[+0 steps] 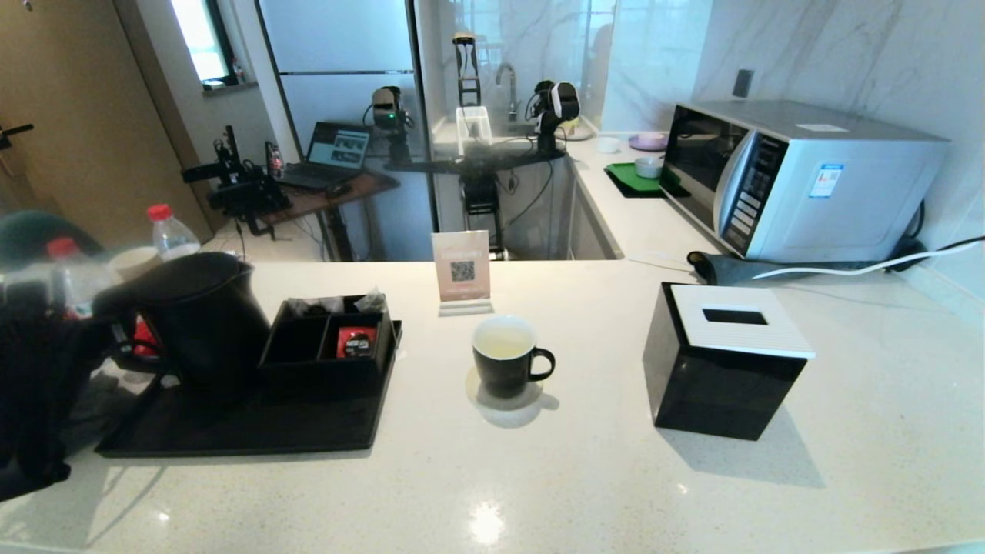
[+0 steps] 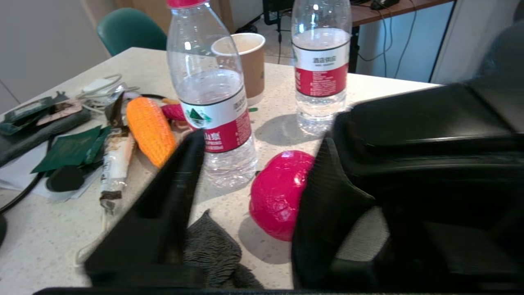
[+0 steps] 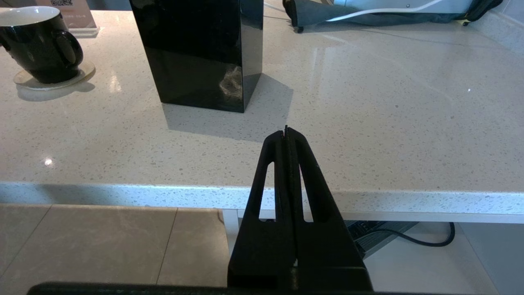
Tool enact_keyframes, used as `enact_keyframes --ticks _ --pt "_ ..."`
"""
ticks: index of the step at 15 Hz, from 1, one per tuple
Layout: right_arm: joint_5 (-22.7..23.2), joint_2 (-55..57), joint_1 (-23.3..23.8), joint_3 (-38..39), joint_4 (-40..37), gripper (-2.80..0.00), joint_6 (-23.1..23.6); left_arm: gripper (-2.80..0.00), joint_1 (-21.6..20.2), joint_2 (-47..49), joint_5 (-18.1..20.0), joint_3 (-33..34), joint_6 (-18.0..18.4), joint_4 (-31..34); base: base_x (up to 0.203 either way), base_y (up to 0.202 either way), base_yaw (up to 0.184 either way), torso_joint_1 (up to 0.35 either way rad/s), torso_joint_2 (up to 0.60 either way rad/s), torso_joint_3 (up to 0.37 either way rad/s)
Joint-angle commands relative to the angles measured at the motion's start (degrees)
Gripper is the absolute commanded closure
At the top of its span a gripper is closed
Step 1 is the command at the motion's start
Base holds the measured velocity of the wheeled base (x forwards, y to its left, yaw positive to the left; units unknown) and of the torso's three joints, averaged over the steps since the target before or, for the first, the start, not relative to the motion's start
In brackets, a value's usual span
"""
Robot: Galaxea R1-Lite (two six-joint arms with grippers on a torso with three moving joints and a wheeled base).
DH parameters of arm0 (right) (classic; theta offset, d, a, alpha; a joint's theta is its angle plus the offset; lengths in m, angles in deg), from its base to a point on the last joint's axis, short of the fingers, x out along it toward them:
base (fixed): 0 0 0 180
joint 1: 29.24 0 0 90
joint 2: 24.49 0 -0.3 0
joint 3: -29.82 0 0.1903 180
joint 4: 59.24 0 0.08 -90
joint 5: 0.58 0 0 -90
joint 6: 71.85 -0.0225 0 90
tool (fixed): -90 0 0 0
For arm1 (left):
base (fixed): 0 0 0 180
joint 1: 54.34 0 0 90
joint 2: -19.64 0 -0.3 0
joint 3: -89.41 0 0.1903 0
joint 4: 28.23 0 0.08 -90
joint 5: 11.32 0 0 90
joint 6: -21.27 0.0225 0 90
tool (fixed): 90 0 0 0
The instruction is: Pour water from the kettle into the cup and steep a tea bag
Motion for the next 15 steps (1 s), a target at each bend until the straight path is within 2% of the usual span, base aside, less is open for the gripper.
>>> enact_keyframes --ticks 1,15 --pt "0.04 0.07 0.0 0.0 0.0 0.0 0.03 0.0 -0.4 0.03 0.21 0.14 -0.07 -2.8 0.0 0.0 0.0 0.0 0.0 0.0" --pt "0.04 0.07 0.0 0.0 0.0 0.0 0.03 0.0 0.04 2.33 1.16 -0.1 -0.21 -2.8 0.0 0.0 0.0 0.0 0.0 0.0"
